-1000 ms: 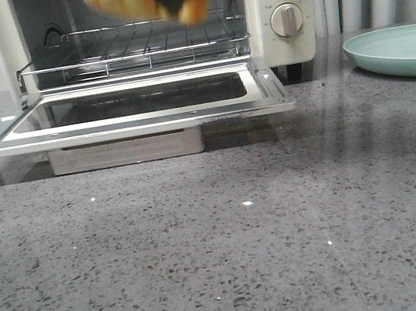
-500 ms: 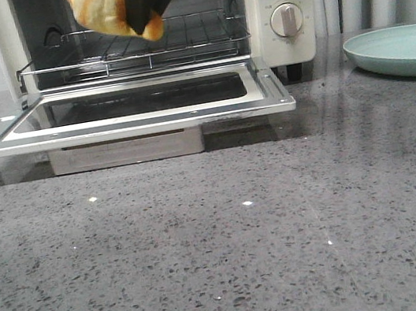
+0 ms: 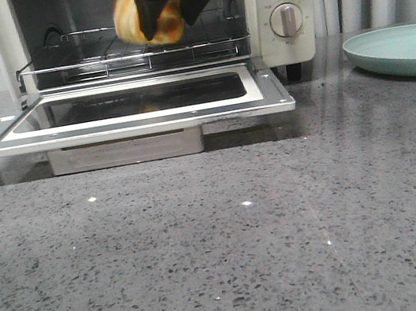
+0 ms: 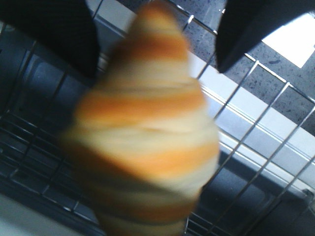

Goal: Put bread in oven

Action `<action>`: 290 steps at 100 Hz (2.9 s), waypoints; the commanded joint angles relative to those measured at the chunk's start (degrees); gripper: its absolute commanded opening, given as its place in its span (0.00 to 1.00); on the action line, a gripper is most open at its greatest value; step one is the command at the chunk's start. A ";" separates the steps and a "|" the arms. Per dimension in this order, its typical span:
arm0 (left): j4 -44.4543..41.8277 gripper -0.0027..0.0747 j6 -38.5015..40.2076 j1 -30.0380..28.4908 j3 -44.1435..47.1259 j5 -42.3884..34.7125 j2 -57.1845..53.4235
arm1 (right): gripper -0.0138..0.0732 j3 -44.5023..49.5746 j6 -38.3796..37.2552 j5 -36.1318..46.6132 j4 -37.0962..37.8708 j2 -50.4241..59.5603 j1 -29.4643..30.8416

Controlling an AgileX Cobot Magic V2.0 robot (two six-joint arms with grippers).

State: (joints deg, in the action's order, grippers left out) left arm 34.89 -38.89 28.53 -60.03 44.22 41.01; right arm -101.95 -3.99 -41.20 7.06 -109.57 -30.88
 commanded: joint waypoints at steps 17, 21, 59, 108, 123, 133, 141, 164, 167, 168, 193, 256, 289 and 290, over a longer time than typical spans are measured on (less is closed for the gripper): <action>-0.70 0.01 1.37 0.45 -1.46 -5.22 -0.14 | 0.78 -2.03 -0.72 0.75 0.17 3.90 0.22; -2.48 0.01 3.94 0.33 -1.46 -6.84 -0.52 | 0.78 -2.03 -1.76 -0.49 -0.53 4.34 0.22; -39.48 0.01 38.89 0.33 10.11 -17.32 -15.21 | 0.24 10.96 -2.06 -3.35 -1.72 21.43 -5.05; -44.48 0.01 44.11 0.33 30.02 -18.16 -32.90 | 0.10 58.40 -2.06 20.11 8.32 71.63 -3.35; -44.48 0.01 44.11 0.33 30.47 -17.95 -32.90 | 0.10 64.20 -2.06 21.02 9.45 81.54 1.53; -44.48 0.01 44.11 0.33 30.47 -17.83 -32.90 | 0.10 66.95 -2.06 27.90 14.59 88.12 3.03; -44.36 0.01 44.11 0.33 30.47 -17.83 -32.90 | 0.10 68.56 -2.06 29.32 17.74 91.93 3.62; -44.36 0.01 44.11 0.33 30.47 -17.83 -32.90 | 0.10 69.18 -2.06 23.01 17.87 94.35 3.62; -44.36 0.01 44.11 0.33 30.47 -17.83 -32.90 | 0.10 69.18 -2.06 22.41 17.87 94.35 3.62; -44.36 0.01 44.11 0.33 30.47 -17.83 -32.90 | 0.10 69.18 -2.06 22.28 17.87 94.35 3.62; -44.36 0.01 44.11 0.33 30.47 -17.83 -32.90 | 0.10 69.18 -2.06 22.14 17.87 94.35 3.62; -30.94 0.01 31.62 -19.54 51.85 -36.23 -41.58 | 0.10 69.18 -2.06 22.14 17.87 94.35 3.62; -28.27 0.01 40.51 -20.25 61.30 -35.01 -42.67 | 0.10 69.18 -2.06 22.14 17.87 94.24 3.62; -28.27 0.01 41.00 -20.25 61.43 -35.03 -42.67 | 0.10 69.18 -2.06 22.14 17.87 94.24 3.62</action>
State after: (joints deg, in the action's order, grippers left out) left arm 5.44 -3.72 8.49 0.08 14.50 -0.10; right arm -31.49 -6.04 -22.84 23.58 -14.59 -27.53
